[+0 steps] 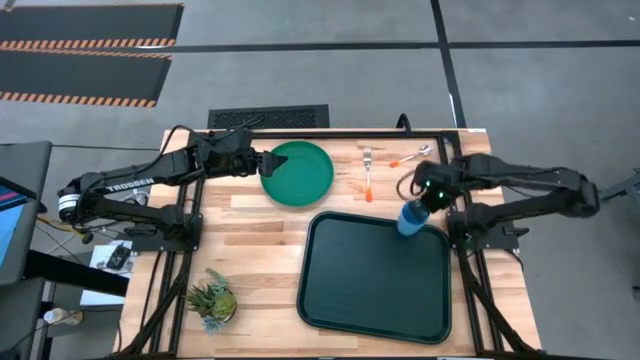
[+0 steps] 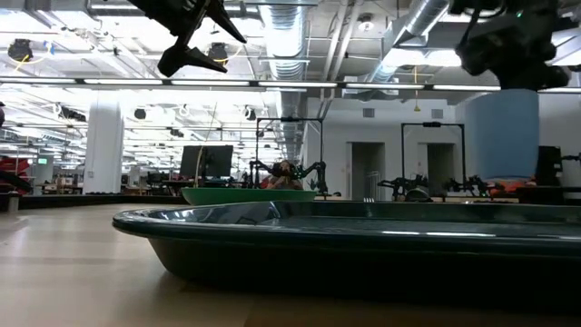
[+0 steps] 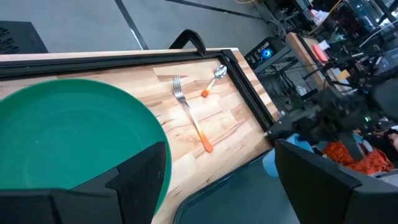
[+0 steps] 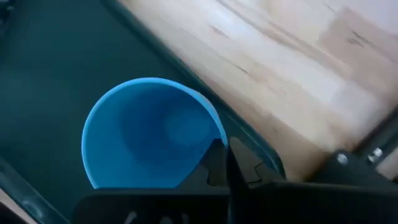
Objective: Pick and place plate/cup/fork/spoon on tray
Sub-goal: Put the blue cup on the black tray
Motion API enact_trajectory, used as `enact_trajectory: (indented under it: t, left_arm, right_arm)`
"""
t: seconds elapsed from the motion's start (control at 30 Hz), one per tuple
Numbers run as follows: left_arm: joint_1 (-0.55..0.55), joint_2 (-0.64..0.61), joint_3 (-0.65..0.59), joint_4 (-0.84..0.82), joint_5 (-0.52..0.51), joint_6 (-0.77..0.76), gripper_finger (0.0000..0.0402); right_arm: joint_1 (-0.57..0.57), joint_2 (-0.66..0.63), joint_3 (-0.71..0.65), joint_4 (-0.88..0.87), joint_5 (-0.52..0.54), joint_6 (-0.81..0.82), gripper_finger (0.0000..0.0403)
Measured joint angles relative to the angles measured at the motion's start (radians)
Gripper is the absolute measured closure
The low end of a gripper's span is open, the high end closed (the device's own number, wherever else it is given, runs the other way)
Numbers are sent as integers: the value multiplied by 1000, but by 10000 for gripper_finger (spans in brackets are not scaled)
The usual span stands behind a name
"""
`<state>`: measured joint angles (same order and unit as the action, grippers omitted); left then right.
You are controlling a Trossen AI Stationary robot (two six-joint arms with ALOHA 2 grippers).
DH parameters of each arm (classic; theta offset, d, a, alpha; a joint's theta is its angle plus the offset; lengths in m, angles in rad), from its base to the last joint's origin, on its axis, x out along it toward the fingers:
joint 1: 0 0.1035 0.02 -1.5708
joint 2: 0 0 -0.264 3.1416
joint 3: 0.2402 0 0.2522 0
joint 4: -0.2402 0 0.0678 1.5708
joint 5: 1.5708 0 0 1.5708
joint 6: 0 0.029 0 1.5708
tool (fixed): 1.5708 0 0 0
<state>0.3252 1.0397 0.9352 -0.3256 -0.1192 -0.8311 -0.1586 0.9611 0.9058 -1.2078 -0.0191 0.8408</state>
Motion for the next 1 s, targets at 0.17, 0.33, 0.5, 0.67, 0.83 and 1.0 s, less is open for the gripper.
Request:
enact_trajectory:
  t: [0.17, 0.33, 0.5, 0.67, 0.83, 1.0]
  left_arm:
    - [0, 0, 0, 0, 0, 0, 117]
    - [0, 0, 0, 1, 1, -1, 117]
    - [0, 0, 0, 1, 3, 1, 117]
    - [1, 0, 0, -13, 3, 7, 117]
    - [20, 0, 0, -57, 26, 8, 117]
    - [41, 0, 0, -98, 36, 8, 117]
  right_arm:
    - [113, 89, 23, 147, 46, -11, 400]
    - [86, 323, 158, 168, 49, -165, 400]
    - [51, 531, 356, 171, 48, -354, 400]
    - [32, 689, 526, 179, 47, -492, 399]
    - [30, 793, 619, 208, -3, -559, 399]
    - [52, 858, 646, 259, -33, -568, 397]
